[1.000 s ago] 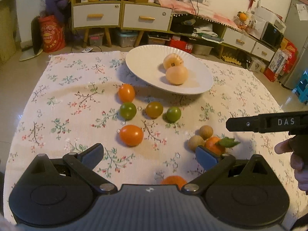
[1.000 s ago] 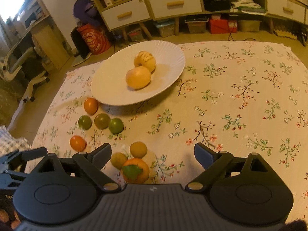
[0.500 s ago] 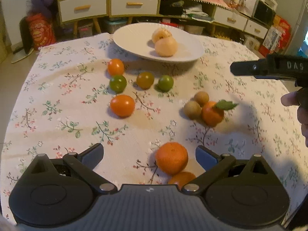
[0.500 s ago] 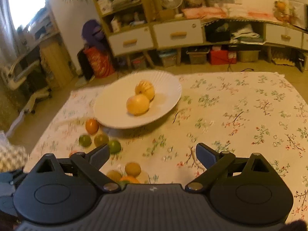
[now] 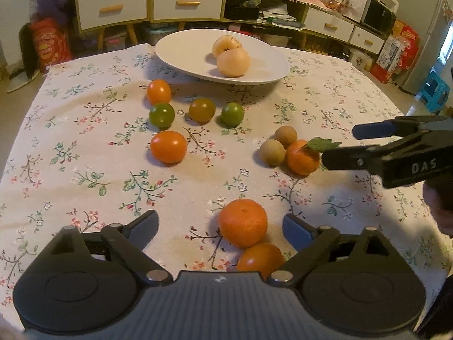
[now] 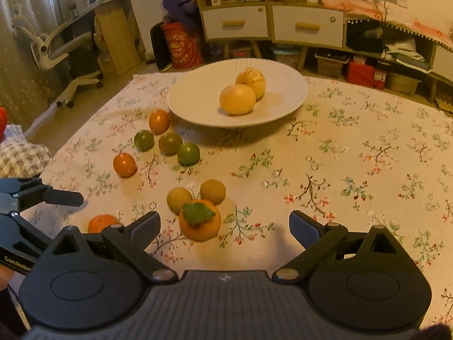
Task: Organize fruits
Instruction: 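Grasp the leafy mandarin with the right tool while the left tool grasps another mandarin, then lift both held mandarins and carry them toward the white plate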
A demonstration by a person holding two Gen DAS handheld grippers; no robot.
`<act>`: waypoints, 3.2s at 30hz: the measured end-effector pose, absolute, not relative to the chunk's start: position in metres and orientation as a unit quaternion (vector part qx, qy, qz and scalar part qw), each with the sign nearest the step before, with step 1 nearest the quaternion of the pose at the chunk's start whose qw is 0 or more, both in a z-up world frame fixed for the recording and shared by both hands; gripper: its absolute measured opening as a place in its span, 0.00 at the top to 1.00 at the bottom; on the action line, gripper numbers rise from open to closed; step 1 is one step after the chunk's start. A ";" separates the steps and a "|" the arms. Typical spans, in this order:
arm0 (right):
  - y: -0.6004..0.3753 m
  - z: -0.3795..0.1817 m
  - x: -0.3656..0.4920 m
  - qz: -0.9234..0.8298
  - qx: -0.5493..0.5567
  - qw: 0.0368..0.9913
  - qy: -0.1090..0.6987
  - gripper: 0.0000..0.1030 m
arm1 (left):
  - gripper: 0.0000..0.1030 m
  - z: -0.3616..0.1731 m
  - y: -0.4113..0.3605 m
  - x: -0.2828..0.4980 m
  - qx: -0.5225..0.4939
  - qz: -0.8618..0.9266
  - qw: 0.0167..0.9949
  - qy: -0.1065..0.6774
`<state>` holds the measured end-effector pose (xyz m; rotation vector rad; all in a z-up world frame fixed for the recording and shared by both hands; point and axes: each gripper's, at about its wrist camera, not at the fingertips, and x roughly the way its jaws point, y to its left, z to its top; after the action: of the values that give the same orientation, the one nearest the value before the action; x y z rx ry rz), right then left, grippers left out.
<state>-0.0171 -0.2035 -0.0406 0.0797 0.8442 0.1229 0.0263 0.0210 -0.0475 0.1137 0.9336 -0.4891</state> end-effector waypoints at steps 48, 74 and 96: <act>-0.176 -0.059 -0.010 0.088 -0.003 0.895 0.437 0.34 | 0.79 -0.047 0.017 0.029 0.044 -0.256 0.858 0.444; -0.177 -0.058 -0.007 0.091 0.003 0.897 0.433 0.68 | 0.79 -0.044 0.018 0.029 0.044 -0.254 0.860 0.440; -0.176 -0.048 -0.008 0.096 0.000 0.895 0.435 0.67 | 0.79 -0.038 0.017 0.034 0.040 -0.248 0.868 0.428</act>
<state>-0.0078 -0.1762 -0.0479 -0.0006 0.9023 0.1980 0.0339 0.0172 -0.0383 0.0838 0.8951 -0.5181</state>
